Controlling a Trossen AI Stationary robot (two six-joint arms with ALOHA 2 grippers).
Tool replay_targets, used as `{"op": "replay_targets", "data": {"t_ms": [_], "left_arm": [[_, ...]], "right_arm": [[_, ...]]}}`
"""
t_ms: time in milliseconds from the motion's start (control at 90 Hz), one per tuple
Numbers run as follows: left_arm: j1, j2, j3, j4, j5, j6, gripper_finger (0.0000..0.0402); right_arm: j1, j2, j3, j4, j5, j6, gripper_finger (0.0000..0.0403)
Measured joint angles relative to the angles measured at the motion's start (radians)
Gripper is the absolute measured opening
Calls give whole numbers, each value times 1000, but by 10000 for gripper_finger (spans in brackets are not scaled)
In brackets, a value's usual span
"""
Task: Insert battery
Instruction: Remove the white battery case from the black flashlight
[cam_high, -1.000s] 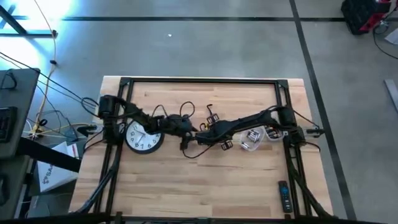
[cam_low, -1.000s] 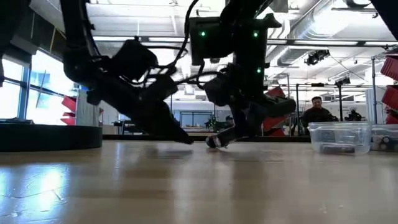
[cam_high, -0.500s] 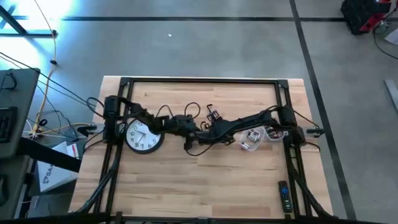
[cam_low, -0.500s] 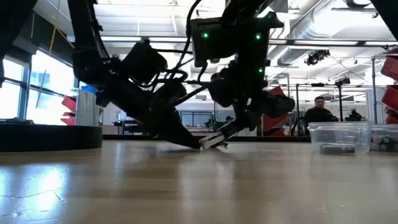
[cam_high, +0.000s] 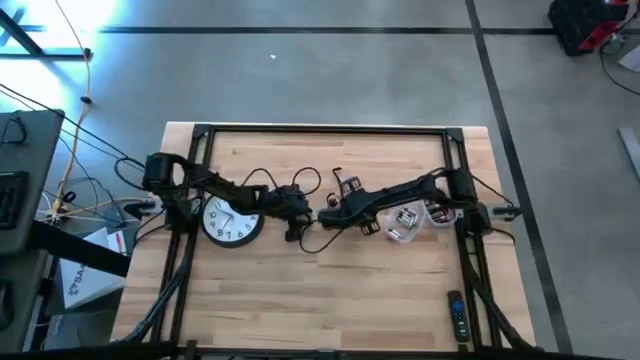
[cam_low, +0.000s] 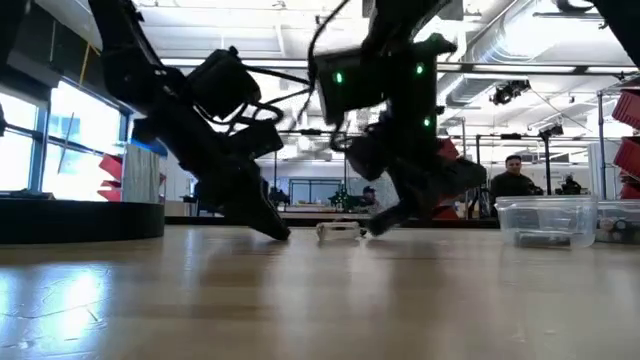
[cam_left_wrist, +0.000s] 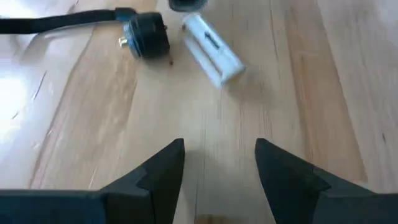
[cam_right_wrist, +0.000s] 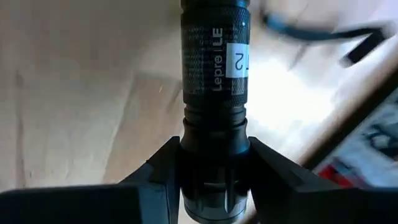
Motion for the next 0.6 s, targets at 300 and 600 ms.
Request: {"op": "replay_targets", "data": {"t_ms": [300, 600], "left_arm": [[-2, -6, -2, 0, -15, 2, 179], [-2, -6, -2, 7, -17, 13, 179]], "right_arm": [[-133, -6, -35, 124, -119, -8, 112], [-198, -7, 58, 123, -49, -3, 112]]}}
